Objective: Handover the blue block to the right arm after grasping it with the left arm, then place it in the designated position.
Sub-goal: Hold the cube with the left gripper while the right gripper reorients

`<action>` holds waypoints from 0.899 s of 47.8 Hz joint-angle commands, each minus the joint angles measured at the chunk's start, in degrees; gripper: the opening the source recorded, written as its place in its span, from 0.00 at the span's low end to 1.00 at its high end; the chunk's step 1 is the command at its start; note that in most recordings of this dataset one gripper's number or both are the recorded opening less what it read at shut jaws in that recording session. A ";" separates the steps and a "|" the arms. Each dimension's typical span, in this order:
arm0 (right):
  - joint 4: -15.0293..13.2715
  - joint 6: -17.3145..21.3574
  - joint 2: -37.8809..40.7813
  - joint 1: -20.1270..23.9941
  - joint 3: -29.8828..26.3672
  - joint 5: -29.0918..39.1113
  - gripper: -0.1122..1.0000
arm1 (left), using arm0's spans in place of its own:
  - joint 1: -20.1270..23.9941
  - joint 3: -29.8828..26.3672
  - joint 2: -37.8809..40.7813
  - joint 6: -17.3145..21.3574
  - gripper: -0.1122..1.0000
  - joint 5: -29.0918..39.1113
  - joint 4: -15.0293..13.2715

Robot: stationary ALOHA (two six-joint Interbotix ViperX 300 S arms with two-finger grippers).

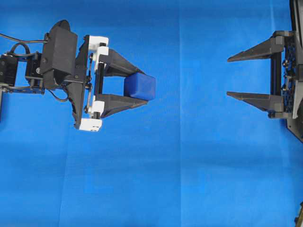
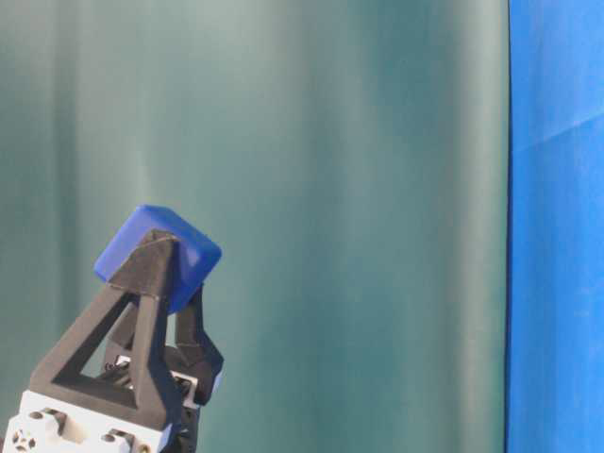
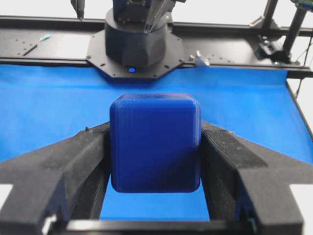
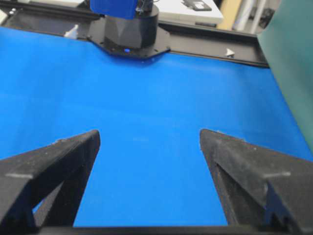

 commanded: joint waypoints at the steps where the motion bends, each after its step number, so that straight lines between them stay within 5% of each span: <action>1: -0.62 -0.44 0.09 -0.09 -1.76 -0.44 0.96 | 0.09 -0.62 -1.05 0.09 0.51 -0.53 -0.09; 9: -3.87 -2.20 0.09 0.18 -2.37 -0.35 0.96 | 0.09 -0.62 -0.97 0.09 0.51 -0.53 -0.09; 23: -13.80 -8.61 0.26 0.35 -4.39 0.35 0.95 | 0.09 -0.62 -1.05 0.09 0.51 -0.70 -0.09; 43: -31.82 -21.88 0.44 2.46 -5.19 0.53 0.95 | 0.26 -0.62 -1.05 0.00 0.51 -0.88 -0.26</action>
